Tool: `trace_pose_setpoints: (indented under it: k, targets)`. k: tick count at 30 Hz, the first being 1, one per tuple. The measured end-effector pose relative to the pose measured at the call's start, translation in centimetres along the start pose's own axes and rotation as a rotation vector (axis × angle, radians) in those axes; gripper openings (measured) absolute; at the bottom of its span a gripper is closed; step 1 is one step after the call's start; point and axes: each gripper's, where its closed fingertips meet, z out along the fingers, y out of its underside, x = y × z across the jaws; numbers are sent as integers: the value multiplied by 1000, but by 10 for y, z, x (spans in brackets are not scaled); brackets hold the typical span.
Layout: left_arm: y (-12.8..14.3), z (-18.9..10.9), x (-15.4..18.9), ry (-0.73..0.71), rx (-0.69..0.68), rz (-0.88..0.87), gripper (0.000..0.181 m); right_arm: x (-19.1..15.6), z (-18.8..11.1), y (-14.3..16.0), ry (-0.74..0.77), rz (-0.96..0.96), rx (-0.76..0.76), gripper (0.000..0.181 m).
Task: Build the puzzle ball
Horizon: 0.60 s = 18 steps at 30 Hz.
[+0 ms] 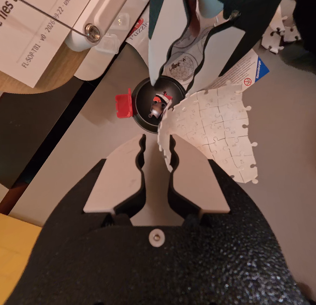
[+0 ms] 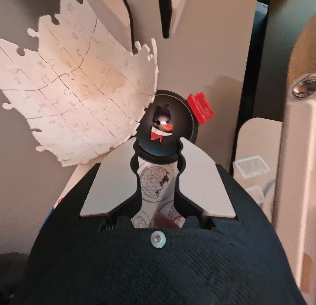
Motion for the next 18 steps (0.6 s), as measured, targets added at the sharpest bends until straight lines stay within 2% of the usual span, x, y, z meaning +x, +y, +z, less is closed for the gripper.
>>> trace_pose_setpoints:
  k: [6,18]
  targets:
    - [3,-1,-2,9,-4,-23,26,6,3,-5,19,11,62,47]
    - [13,-6,-3,11,-43,-32,26,6,14,-10,30,-2,54,44]
